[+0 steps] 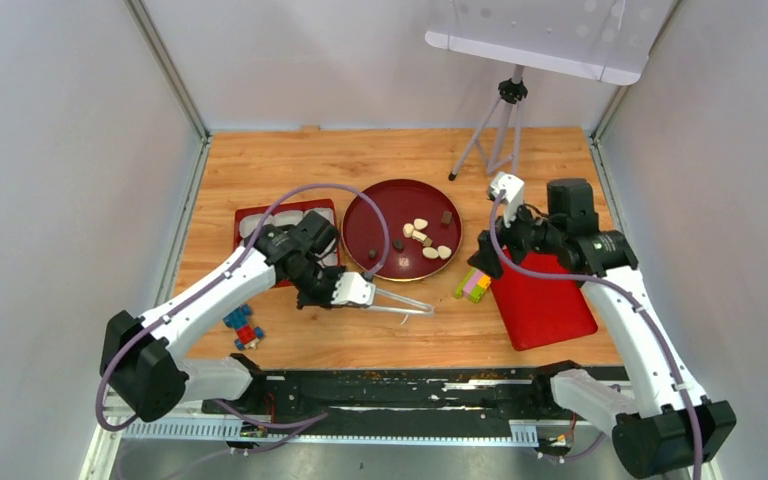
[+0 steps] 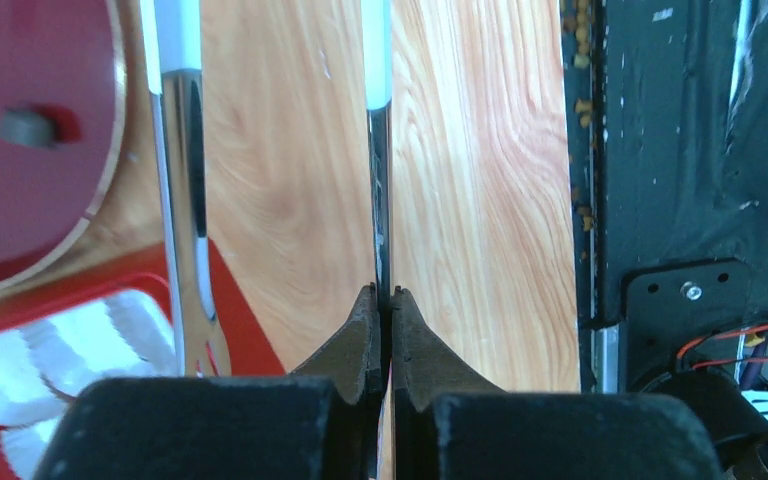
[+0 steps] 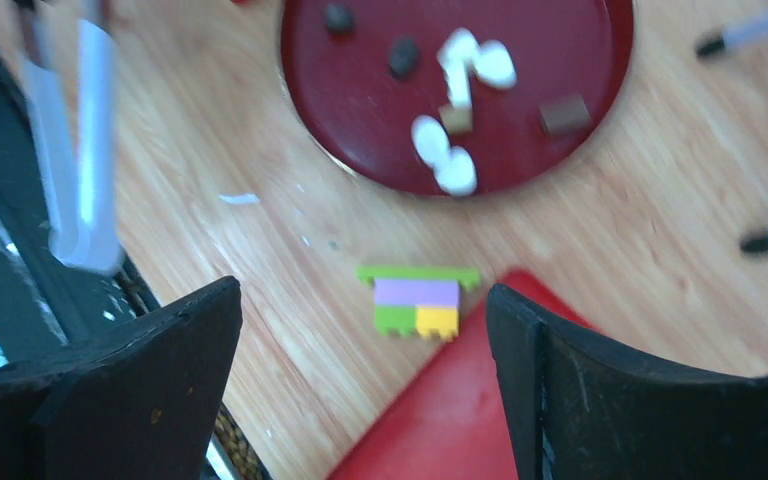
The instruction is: Pack the chocolate
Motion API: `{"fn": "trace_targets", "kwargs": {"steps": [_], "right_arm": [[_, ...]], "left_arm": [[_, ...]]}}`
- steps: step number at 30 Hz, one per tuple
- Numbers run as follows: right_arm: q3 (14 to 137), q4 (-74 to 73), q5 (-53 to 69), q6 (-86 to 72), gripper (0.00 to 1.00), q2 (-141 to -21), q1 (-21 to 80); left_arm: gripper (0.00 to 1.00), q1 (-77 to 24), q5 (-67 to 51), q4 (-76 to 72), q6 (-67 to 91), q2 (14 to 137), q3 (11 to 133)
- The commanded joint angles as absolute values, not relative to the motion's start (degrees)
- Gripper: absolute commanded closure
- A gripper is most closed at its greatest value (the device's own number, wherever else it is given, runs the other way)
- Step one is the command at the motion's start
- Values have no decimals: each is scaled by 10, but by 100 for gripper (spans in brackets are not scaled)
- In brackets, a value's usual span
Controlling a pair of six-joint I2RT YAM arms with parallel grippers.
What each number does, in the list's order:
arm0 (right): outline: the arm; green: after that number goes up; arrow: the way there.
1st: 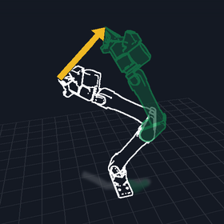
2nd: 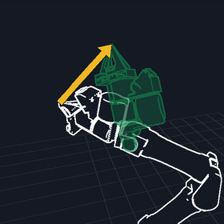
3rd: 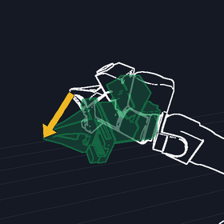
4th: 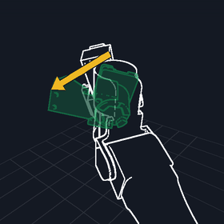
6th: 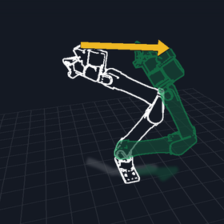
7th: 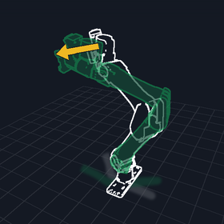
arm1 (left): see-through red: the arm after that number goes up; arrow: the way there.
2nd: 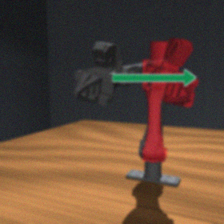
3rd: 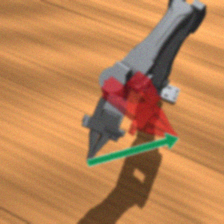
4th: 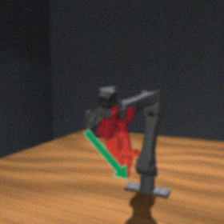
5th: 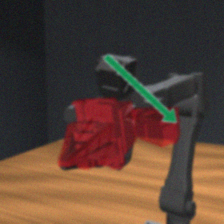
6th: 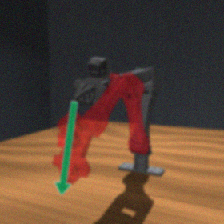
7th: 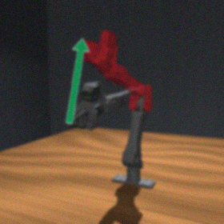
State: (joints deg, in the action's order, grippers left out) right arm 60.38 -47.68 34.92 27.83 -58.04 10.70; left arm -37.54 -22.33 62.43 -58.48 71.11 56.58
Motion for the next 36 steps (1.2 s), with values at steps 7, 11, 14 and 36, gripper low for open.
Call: {"fn": "trace_targets", "kwargs": {"steps": [7, 11, 14, 36], "right_arm": [[823, -472, 431, 289, 0, -742, 271], [819, -474, 423, 320, 0, -762, 295], [788, -439, 416, 341, 1, -754, 313], [778, -456, 393, 412, 6, -831, 338]], "left_arm": [[100, -377, -316, 602, -533, 812, 705], [100, -377, -322, 557, -472, 808, 714], [100, -377, -320, 545, -459, 799, 712], [100, -376, -328, 457, -413, 780, 724]]}}
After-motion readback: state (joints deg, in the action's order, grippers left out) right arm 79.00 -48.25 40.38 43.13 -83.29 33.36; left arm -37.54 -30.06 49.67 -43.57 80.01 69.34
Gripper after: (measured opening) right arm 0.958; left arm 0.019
